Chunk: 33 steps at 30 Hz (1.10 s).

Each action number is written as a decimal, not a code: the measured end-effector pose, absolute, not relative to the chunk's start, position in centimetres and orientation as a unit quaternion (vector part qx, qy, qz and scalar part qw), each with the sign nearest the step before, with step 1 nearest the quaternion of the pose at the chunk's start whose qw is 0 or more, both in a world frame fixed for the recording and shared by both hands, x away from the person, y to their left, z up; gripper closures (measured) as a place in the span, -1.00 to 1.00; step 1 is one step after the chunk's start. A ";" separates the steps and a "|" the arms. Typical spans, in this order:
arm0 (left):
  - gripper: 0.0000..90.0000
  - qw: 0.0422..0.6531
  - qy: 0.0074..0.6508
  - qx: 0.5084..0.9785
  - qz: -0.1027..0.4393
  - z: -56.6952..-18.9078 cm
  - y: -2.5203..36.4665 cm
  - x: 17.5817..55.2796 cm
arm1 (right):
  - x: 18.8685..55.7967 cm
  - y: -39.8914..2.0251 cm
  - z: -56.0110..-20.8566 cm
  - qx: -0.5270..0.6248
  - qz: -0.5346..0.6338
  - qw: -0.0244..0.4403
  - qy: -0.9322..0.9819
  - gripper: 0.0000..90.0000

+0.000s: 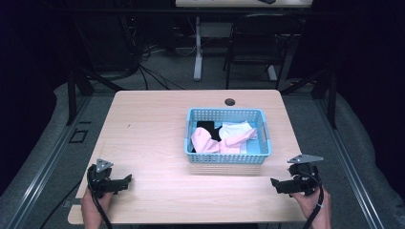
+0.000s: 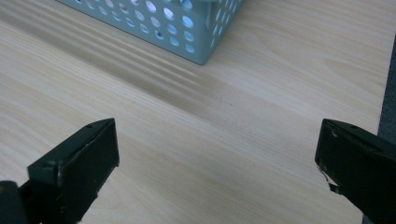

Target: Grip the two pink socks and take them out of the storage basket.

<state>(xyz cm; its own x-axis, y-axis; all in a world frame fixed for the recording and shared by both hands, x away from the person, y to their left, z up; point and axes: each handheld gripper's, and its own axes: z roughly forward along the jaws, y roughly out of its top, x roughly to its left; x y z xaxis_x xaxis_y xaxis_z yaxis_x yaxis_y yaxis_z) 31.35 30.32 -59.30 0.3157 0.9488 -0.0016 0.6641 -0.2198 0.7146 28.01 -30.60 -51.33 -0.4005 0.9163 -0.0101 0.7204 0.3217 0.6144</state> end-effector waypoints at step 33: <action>-0.99 0.315 0.540 0.747 0.226 -59.3 30.3 31.3 | 35.3 -24.6 -42.6 0.433 0.242 0.158 0.854 -1.00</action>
